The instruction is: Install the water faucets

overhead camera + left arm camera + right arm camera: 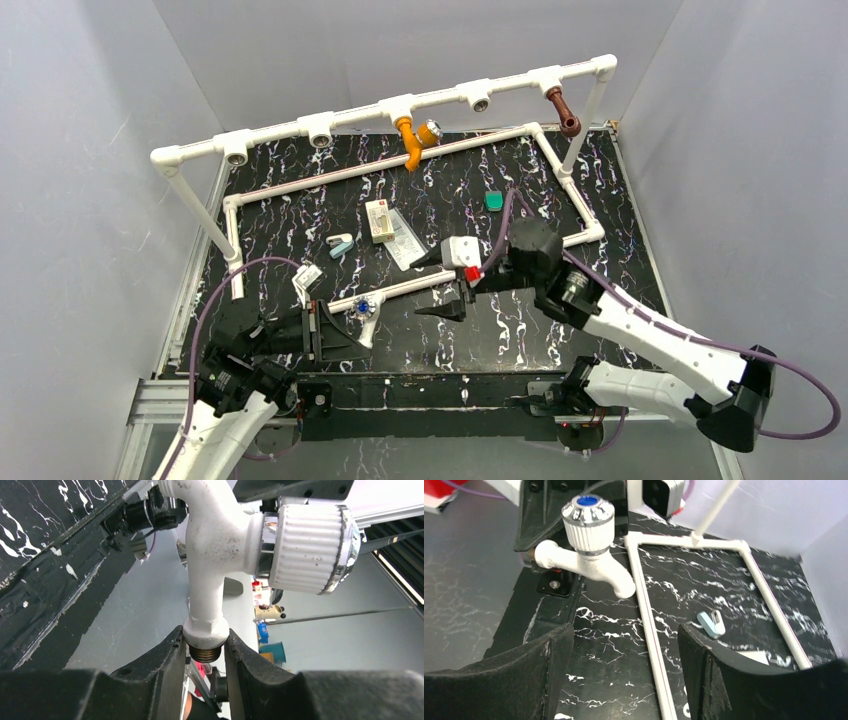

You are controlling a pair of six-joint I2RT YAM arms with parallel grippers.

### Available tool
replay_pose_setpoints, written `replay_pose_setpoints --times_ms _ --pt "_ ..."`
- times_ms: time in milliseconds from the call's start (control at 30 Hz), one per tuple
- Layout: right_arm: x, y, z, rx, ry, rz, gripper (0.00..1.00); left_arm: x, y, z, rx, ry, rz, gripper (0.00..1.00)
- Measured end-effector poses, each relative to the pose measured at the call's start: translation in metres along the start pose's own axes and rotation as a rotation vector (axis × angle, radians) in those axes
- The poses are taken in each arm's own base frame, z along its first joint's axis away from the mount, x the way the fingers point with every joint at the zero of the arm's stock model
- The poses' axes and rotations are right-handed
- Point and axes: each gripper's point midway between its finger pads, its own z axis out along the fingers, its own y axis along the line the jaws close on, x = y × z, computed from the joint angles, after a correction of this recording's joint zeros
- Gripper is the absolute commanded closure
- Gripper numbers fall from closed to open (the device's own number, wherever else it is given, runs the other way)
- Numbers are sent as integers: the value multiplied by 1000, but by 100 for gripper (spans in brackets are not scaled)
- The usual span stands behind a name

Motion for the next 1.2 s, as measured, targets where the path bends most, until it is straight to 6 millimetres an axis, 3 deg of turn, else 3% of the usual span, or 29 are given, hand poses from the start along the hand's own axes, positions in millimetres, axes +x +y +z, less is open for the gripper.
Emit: replay_pose_setpoints --times_ms 200,533,767,1200 --pt "-22 1 17 -226 -59 -40 20 10 -1 -3 7 56 8 100" --pt "-18 22 38 -510 -115 17 23 13 -4 -4 8 74 12 100" --pt "-20 25 47 -601 -146 39 27 14 -4 -5 10 80 12 100" --pt "-2 35 63 -671 -118 102 32 15 -8 -6 18 84 27 100"
